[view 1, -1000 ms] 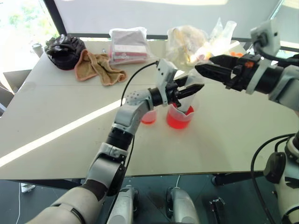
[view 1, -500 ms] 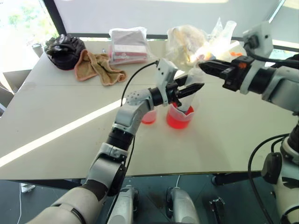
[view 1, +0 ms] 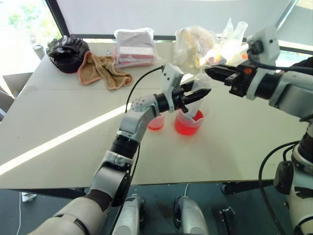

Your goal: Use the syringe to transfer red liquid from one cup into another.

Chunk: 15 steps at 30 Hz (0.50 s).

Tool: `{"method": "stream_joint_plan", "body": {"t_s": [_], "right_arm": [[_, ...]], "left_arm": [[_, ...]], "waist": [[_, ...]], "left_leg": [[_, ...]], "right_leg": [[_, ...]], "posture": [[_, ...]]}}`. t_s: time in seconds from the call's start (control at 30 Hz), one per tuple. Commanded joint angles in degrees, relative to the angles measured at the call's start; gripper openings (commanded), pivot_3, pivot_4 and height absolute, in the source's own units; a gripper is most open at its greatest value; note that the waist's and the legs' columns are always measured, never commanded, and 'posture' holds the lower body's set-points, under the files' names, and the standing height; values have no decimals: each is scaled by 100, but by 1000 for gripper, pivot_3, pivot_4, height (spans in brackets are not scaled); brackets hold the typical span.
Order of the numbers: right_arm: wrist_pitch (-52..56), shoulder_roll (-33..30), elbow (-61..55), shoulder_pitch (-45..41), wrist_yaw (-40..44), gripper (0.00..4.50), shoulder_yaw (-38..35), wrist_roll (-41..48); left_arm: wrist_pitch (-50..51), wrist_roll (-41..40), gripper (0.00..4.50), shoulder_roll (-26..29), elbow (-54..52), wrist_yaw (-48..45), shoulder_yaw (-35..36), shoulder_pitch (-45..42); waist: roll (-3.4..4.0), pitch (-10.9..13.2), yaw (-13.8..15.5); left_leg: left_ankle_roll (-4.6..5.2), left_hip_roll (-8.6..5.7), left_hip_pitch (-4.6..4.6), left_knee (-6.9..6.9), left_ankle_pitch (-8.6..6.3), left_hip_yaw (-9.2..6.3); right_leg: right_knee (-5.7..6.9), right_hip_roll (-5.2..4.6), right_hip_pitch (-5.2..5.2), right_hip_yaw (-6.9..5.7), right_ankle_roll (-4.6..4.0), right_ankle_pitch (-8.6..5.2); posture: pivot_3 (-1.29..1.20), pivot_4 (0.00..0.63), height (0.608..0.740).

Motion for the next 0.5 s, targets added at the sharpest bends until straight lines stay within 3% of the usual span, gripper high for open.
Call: {"method": "stream_joint_plan", "body": {"t_s": [0.03,0.5], "right_arm": [[-165,24,34,-320,127,60,-159,135],[-190,-4,465,-633,141,60,-394,294]], "left_arm": [[-96,58,1461,-115,-109,-55,-157,28],[40,67,1461,-133,-172,-69,-279,254]], "waist": [[0,0,0],[1,-1,1]], "left_leg": [[1,0,-1,-1,0,0],[6,0,-10,-2,-4,0]], "right_leg": [[-2,0,0,-1,0,0],[-13,0,-1,-3,1,1]], "posture": [[0,150,740],[0,150,740]]}}
